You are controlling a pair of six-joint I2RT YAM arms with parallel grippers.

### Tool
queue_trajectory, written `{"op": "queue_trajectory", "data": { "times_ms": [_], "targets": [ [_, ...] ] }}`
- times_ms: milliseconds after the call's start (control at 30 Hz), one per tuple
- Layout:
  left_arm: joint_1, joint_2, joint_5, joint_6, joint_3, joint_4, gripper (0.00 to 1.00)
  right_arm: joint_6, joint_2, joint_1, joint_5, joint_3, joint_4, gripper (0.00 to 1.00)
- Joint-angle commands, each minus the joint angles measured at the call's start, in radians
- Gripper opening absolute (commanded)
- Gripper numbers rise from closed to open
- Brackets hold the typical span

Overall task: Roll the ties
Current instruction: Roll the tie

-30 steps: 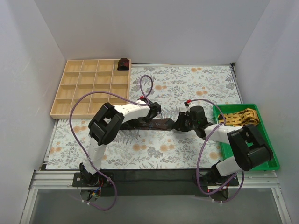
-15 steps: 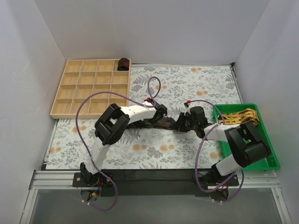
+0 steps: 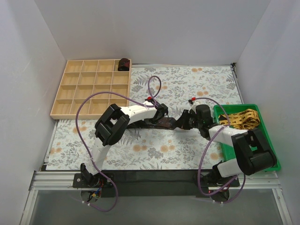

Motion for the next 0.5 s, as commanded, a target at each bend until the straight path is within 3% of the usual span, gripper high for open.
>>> {"op": "queue_trajectory", "data": {
  "times_ms": [0, 467],
  "targets": [
    [0.005, -0.042, -0.012, -0.013, 0.01, 0.04, 0.0, -0.021, 0.043, -0.002, -0.094, 0.06, 0.052, 0.17],
    [0.045, -0.05, -0.023, -0.011, 0.051, 0.024, 0.0, 0.054, 0.264, -0.005, -0.169, 0.058, 0.168, 0.2]
  ]
}}
